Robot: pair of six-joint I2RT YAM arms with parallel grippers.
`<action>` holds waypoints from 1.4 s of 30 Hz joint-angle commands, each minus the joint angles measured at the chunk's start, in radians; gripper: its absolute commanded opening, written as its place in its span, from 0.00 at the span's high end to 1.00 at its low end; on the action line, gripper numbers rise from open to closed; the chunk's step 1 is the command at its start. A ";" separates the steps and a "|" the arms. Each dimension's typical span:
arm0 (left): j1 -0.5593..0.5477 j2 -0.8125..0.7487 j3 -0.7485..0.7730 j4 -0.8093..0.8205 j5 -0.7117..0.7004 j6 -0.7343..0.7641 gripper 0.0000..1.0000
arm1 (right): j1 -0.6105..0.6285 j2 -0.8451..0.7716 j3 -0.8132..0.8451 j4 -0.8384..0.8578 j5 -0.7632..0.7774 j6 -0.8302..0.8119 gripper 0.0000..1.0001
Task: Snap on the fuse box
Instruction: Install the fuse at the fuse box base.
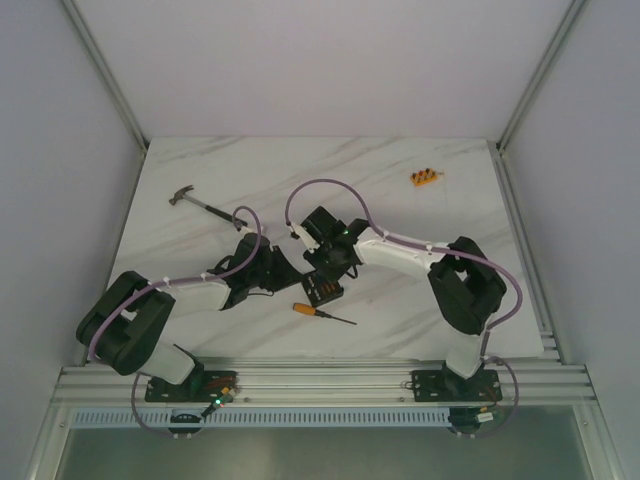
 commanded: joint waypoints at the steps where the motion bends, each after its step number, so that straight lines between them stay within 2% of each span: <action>1: -0.004 -0.019 0.005 -0.021 -0.020 0.012 0.73 | 0.007 -0.084 -0.021 -0.020 -0.046 0.022 0.68; 4: -0.004 -0.022 0.005 -0.021 -0.020 0.012 0.72 | 0.005 -0.105 -0.008 -0.014 -0.024 0.035 0.64; 8: -0.004 -0.020 0.008 -0.022 -0.016 0.010 0.72 | 0.005 -0.102 0.007 0.003 -0.007 0.084 0.64; 19: -0.004 -0.015 0.011 -0.023 -0.017 0.009 0.71 | 0.004 -0.037 0.014 0.021 0.052 0.238 0.72; 27: -0.004 -0.015 0.011 -0.023 -0.014 0.009 0.72 | 0.004 -0.012 0.021 0.031 0.098 0.266 0.79; 42: -0.006 -0.014 0.010 -0.023 -0.013 0.009 0.72 | 0.003 0.034 0.034 0.040 0.072 0.270 0.88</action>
